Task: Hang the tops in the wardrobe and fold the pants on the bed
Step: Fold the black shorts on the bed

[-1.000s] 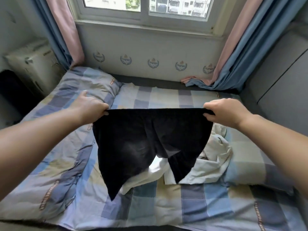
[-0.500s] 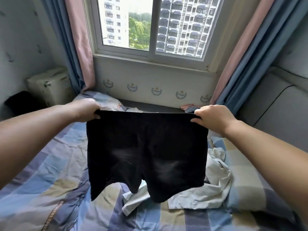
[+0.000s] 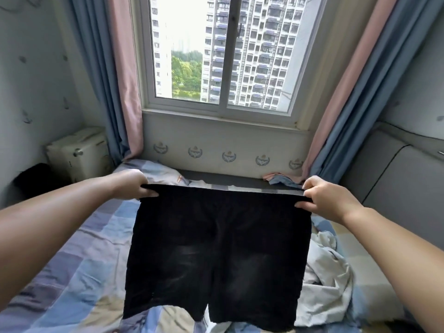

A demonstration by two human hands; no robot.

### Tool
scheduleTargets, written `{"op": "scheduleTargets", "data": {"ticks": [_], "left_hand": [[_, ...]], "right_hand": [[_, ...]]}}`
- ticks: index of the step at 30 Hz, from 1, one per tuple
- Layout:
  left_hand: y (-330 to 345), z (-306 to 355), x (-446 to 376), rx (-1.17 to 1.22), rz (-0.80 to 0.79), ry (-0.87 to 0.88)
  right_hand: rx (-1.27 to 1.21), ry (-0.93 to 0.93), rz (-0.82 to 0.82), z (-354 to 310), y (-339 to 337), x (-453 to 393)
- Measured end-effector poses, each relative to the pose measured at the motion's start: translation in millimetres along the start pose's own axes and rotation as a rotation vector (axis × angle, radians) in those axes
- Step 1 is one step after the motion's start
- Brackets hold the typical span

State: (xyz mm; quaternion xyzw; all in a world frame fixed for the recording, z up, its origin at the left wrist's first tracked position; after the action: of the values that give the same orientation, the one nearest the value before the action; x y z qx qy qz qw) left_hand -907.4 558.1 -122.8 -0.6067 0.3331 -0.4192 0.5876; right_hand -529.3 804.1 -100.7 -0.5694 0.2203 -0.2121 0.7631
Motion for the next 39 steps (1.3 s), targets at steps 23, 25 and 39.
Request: {"op": "scheduleTargets", "data": {"ticks": [23,25,39], "left_hand": [[81.0,20.0,-165.1,0.156,0.251,-0.176],[72.5,26.9,-187.6,0.147,0.335,-0.208],[-15.5,35.3,-210.0,0.270,0.744,-0.168]], "right_hand": [[-0.357,0.473,-0.104,45.6,137.9,-121.2],[-0.431,0.504,0.030,64.0,141.1,-140.9],[-0.516,0.466,0.368,107.4,67.3,-192.2]]}}
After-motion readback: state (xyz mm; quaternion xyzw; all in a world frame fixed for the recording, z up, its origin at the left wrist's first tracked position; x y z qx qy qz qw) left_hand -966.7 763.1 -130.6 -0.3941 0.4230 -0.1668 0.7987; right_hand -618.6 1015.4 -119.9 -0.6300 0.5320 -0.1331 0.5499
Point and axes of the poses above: each hand's wrist, its own x-axis away from the middle knuckle, its own y-axis out of the palm, z = x × y, the point moved 4 cm from there along -x, towards the middle knuckle, and after that the axes turned 4 degrees about -x, right-handed, at the moved point
